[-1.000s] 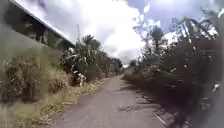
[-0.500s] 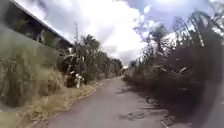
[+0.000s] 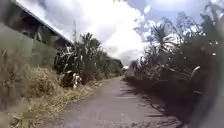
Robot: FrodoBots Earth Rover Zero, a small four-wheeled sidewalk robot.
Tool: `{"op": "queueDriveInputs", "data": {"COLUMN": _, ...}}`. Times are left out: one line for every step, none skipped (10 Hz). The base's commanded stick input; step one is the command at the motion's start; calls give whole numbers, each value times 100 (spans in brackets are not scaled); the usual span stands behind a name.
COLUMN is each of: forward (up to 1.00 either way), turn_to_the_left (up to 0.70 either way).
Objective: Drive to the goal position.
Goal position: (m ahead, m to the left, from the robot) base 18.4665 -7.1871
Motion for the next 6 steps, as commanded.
{"op": "queueDriveInputs", "data": {"forward": 70, "turn_to_the_left": 0}}
{"op": "queueDriveInputs", "data": {"forward": 70, "turn_to_the_left": 0}}
{"op": "queueDriveInputs", "data": {"forward": 70, "turn_to_the_left": 0}}
{"op": "queueDriveInputs", "data": {"forward": 70, "turn_to_the_left": 0}}
{"op": "queueDriveInputs", "data": {"forward": 70, "turn_to_the_left": 0}}
{"op": "queueDriveInputs", "data": {"forward": 70, "turn_to_the_left": 0}}
